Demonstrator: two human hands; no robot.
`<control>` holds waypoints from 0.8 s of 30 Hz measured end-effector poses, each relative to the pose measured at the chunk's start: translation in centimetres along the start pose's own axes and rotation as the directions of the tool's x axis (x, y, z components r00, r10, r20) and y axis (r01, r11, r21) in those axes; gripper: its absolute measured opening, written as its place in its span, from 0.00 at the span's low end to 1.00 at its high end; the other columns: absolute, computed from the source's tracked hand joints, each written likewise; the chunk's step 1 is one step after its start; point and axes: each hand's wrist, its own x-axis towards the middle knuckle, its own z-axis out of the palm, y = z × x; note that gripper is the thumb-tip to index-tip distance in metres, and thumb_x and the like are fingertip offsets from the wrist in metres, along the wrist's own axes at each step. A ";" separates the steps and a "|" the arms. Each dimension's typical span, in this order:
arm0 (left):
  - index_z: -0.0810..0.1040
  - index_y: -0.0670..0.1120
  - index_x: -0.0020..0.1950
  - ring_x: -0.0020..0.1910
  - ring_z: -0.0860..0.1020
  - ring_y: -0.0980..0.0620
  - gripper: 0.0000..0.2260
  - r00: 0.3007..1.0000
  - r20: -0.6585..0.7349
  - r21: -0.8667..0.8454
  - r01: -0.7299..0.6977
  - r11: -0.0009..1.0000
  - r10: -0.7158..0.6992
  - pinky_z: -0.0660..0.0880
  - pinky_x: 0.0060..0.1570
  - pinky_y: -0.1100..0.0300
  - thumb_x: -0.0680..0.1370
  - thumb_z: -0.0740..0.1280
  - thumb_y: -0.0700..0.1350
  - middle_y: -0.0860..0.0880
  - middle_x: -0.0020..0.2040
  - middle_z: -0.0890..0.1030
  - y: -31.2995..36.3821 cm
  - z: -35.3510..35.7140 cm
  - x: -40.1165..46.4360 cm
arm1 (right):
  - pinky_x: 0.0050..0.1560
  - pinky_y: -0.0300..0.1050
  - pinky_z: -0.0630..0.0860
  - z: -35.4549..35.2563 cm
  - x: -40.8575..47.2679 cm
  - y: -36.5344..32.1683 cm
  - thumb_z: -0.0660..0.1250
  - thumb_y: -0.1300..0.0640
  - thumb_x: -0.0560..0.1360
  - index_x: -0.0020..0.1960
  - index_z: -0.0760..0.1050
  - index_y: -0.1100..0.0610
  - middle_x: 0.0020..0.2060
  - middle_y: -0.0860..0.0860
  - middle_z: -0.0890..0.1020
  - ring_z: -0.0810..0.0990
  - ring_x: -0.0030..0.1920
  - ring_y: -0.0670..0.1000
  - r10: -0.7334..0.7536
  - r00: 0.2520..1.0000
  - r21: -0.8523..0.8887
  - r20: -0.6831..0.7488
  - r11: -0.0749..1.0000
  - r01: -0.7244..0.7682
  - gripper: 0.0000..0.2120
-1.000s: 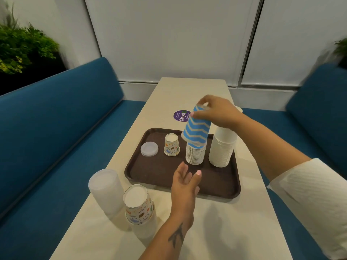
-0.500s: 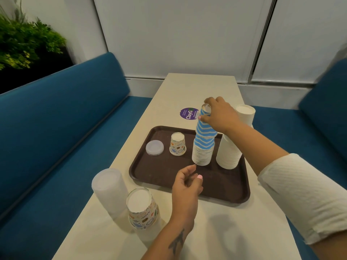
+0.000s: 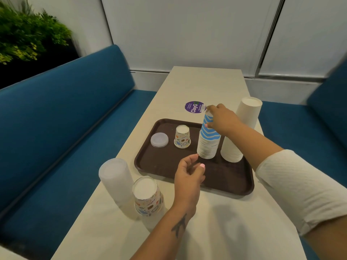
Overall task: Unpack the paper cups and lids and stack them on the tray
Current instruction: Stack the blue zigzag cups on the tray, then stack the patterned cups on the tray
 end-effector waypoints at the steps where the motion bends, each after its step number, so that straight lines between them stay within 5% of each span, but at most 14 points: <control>1: 0.76 0.50 0.57 0.44 0.77 0.61 0.11 1.000 -0.001 0.001 -0.001 1.000 0.001 0.77 0.49 0.61 0.78 0.65 0.36 0.56 0.47 0.78 0.0 -0.1 -0.1 | 0.57 0.51 0.76 -0.1 -0.1 0.0 0.70 0.50 0.74 0.74 0.60 0.53 0.65 0.57 0.69 0.76 0.59 0.59 -0.002 1.000 -0.021 0.017 1.000 0.002 0.32; 6: 0.76 0.50 0.56 0.43 0.77 0.64 0.11 1.000 0.013 -0.008 -0.024 1.000 0.024 0.78 0.48 0.61 0.78 0.66 0.36 0.57 0.47 0.78 0.6 -0.6 -1.5 | 0.59 0.55 0.75 -1.4 -1.6 -0.6 0.67 0.44 0.75 0.78 0.48 0.48 0.74 0.56 0.59 0.72 0.65 0.61 0.011 0.999 -0.060 -0.044 0.998 -0.013 0.40; 10: 0.76 0.48 0.57 0.45 0.78 0.65 0.11 0.992 0.061 -0.016 -0.112 0.994 0.113 0.78 0.53 0.55 0.77 0.67 0.36 0.60 0.45 0.81 1.4 -2.0 -3.7 | 0.54 0.51 0.75 -2.4 -4.3 -2.5 0.64 0.42 0.76 0.76 0.55 0.48 0.71 0.53 0.63 0.73 0.64 0.57 -0.070 0.954 0.078 -0.291 0.992 0.097 0.33; 13: 0.77 0.48 0.53 0.47 0.80 0.58 0.09 0.950 0.036 -0.055 -0.309 0.950 0.311 0.79 0.50 0.55 0.74 0.69 0.43 0.60 0.44 0.82 1.9 -3.9 -5.6 | 0.55 0.48 0.72 -2.4 -6.8 -4.5 0.63 0.43 0.77 0.74 0.60 0.48 0.69 0.50 0.66 0.73 0.63 0.53 -0.131 0.927 0.207 -0.352 0.955 0.214 0.28; 19: 0.77 0.55 0.43 0.32 0.73 0.55 0.06 0.774 -0.177 -0.095 -0.629 0.772 0.609 0.70 0.33 0.63 0.72 0.61 0.49 0.53 0.36 0.77 2.1 -10.0 -7.5 | 0.61 0.49 0.71 0.3 -11.2 -8.1 0.63 0.46 0.78 0.70 0.67 0.51 0.63 0.48 0.71 0.72 0.60 0.46 -0.208 0.930 0.465 -0.304 0.819 0.335 0.22; 24: 0.72 0.58 0.48 0.41 0.73 0.55 0.11 0.788 -0.247 0.138 -0.548 0.825 0.564 0.72 0.43 0.60 0.67 0.63 0.49 0.52 0.43 0.73 -1.1 -15.8 -7.0 | 0.53 0.36 0.70 2.7 -14.4 -11.0 0.61 0.37 0.74 0.68 0.68 0.46 0.61 0.44 0.71 0.71 0.51 0.37 -0.376 0.915 0.504 -0.145 0.768 0.395 0.25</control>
